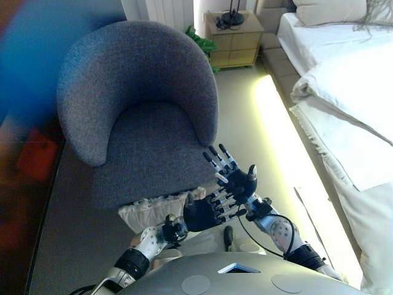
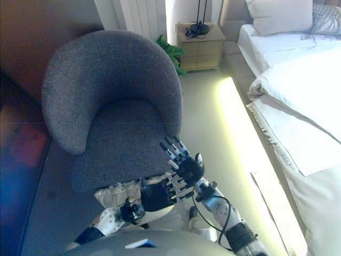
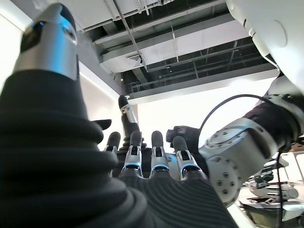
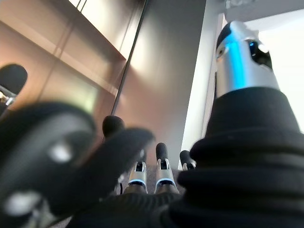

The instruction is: Pick up the cushion and take it to the sofa

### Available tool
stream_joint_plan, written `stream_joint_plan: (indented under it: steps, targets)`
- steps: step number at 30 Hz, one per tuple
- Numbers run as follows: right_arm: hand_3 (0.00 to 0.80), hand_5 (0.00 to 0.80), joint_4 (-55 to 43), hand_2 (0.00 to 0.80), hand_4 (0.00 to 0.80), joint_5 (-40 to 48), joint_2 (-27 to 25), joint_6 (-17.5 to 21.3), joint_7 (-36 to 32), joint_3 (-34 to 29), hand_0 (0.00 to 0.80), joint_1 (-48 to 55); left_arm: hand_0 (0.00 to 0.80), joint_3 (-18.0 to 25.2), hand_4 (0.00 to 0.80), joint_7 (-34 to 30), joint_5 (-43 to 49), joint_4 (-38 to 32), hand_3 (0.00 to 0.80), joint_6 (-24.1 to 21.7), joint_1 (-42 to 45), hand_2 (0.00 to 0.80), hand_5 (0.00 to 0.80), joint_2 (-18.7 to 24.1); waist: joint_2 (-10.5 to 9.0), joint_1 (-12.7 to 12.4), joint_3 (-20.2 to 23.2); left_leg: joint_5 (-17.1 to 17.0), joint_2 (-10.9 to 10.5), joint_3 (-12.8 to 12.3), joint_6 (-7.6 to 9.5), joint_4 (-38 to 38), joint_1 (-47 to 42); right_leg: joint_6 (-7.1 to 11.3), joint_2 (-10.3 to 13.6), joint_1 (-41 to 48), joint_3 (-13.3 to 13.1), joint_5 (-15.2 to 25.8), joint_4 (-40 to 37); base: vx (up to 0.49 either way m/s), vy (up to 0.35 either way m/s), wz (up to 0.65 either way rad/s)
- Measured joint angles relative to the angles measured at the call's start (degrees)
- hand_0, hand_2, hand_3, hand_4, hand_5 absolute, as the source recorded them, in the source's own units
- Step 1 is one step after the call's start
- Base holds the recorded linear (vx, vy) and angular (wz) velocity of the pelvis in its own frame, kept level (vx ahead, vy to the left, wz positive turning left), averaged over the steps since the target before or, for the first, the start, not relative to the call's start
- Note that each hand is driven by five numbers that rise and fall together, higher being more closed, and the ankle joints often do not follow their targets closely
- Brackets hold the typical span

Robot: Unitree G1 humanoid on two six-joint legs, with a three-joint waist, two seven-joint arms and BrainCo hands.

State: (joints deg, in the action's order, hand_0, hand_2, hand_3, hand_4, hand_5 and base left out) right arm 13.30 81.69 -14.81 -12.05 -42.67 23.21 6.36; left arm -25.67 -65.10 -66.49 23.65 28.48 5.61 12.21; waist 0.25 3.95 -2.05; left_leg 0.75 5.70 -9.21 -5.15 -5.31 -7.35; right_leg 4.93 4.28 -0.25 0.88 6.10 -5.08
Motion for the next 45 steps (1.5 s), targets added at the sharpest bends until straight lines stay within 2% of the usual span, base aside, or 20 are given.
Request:
stream_joint_plan:
  steps: [11,17,22,31,35,39,41,45]
  targets:
    - [0.0,0.0,-0.97,0.0,0.0,-0.08,0.1,-1.81,0.07,-0.12,0.0,0.01,0.0,2.06,0.0,1.2,0.56,-0.04,0.0,-0.27,-1.64,0.0,0.0,-1.06,0.02,0.19,0.03,-0.08,-0.25,-0.02,-0.13,0.24,-0.49,-0.09,-0.05,0.11,0.03,0.1,-0.01,0.0,0.0,0.0]
    - [0.0,0.0,-0.98,0.0,0.0,-0.08,0.08,-2.13,0.39,-0.73,0.0,0.25,0.0,2.61,0.0,2.68,0.58,-0.19,0.0,-2.01,-2.67,0.0,0.0,-0.93,0.49,0.3,0.68,-0.02,-0.26,-0.04,-0.01,0.24,-0.57,-0.07,-0.01,0.16,0.01,0.09,0.0,0.0,0.0,0.0]
    - [0.0,0.0,-0.97,0.0,0.0,-0.44,0.11,-3.63,1.08,-1.57,0.0,0.41,0.0,6.96,0.0,3.65,0.46,-2.95,0.0,-4.29,-3.38,0.0,0.0,-0.88,0.69,0.94,0.81,-0.12,-0.28,-0.04,-0.17,0.25,-0.72,-0.1,-0.02,0.29,0.01,0.13,0.0,0.0,0.0,0.0]
    - [0.0,0.0,-1.0,0.0,0.0,-1.02,0.76,-4.42,1.55,-2.41,0.0,0.5,0.0,8.12,0.0,5.36,0.4,-4.44,0.0,-4.02,-3.69,0.0,0.0,-1.16,1.65,1.47,1.49,-0.03,-0.06,-0.03,-0.01,0.18,-1.0,-0.08,-0.01,0.58,0.02,0.11,-0.03,0.0,0.0,0.0]
    - [0.0,0.0,-0.99,0.0,0.0,-2.99,0.67,-3.65,2.89,-2.47,0.0,0.97,0.0,8.72,0.0,8.4,0.09,-4.52,0.0,-4.92,-2.89,0.0,0.0,-1.97,1.99,1.28,1.71,-0.02,-0.02,0.01,0.0,0.02,-0.97,-0.07,0.0,0.59,0.06,0.1,-0.07,-0.006,-0.008,0.0]
    - [0.0,0.0,-0.98,0.0,0.0,-8.12,0.36,0.21,7.64,-1.97,0.0,2.18,0.0,6.92,0.0,18.14,1.3,-5.47,0.0,-15.28,-0.19,0.0,0.0,-1.58,2.05,0.58,1.64,-0.02,-0.02,0.13,0.0,0.04,-0.77,-0.07,0.0,0.5,0.13,0.1,-0.05,-0.049,-0.025,0.01]
    - [0.0,0.0,-0.95,0.0,0.0,-11.89,-0.19,3.27,10.61,-2.08,0.0,3.31,0.0,7.59,0.0,25.01,2.34,-5.73,0.0,-20.5,1.59,0.0,0.0,-1.27,1.99,-0.28,1.58,0.0,0.03,0.23,0.02,0.01,-0.05,-0.07,0.03,0.18,0.22,0.08,-0.18,-0.042,-0.033,0.03]
    - [0.0,0.0,-0.89,0.0,0.0,-22.08,-2.77,10.38,19.3,-4.09,0.0,2.91,0.0,14.38,0.0,41.81,10.87,-5.75,0.0,-32.52,5.16,0.0,0.0,1.79,1.58,-1.27,0.89,-0.02,0.21,1.52,0.01,0.08,0.6,-0.23,-0.01,0.14,1.4,-0.02,-0.23,-0.028,-0.046,0.12]
